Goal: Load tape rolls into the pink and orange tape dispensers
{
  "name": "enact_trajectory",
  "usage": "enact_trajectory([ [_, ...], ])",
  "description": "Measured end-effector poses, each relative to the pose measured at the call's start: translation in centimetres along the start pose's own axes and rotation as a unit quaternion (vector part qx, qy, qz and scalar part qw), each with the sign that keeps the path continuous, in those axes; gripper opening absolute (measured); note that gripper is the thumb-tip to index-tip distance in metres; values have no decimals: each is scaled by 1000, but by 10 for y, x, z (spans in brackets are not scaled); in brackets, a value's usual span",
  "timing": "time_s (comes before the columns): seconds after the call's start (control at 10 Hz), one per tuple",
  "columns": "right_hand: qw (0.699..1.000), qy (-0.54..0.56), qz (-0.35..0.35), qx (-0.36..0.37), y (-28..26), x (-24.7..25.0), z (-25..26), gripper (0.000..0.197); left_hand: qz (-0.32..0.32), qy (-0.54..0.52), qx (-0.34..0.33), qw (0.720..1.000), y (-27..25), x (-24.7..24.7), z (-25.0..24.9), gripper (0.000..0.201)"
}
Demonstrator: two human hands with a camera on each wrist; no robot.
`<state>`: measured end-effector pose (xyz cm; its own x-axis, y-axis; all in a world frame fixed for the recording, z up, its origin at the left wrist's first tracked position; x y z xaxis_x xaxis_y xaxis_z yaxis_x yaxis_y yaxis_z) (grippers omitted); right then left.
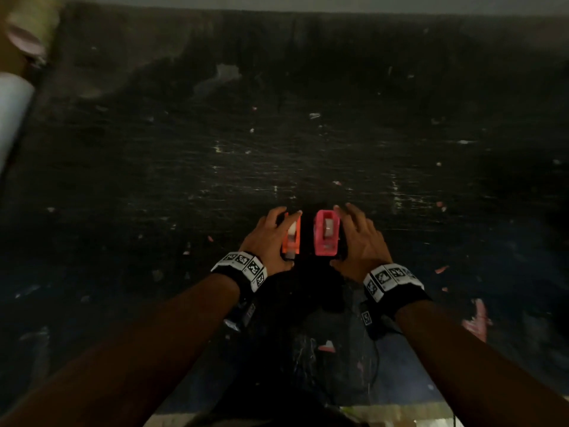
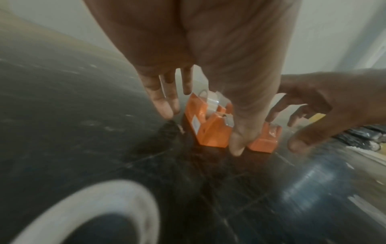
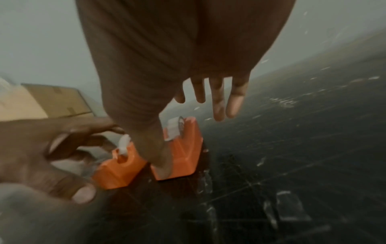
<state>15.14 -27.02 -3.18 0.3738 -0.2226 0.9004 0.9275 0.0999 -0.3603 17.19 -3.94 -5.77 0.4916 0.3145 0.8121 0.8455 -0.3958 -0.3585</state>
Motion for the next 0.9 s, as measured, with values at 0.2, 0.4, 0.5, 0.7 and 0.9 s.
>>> enact_trajectory([
  [0.2, 997, 48, 31, 60, 31, -14, -2, 117, 3, -7, 3, 1000, 23, 8, -6, 112],
  [0.4, 993, 93, 12, 70, 70, 0, -1, 110, -26, -23, 24, 999, 49, 31, 3, 111],
  [0.5, 994, 88, 34, 55, 90, 7, 4, 117, -21, -23, 28, 999, 62, 38, 9, 114],
  [0.7, 993, 94, 62, 47, 94, 6, 1, 125, 11, -10, 47, 999, 62, 34, 20, 126],
  [0.9, 990, 139, 1, 8, 53, 20, -19, 122, -25, -45, 69, 996, 25, 48, 29, 134],
])
Point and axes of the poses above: each hand's wrist, its own y-axis towards the middle knuckle, its own x-axis out of the back of the hand, z = x × y, the point moved 1 cm from there along y, towards the middle knuckle, and after that the axes turned 2 degrees about -y, right-handed, at the moved point
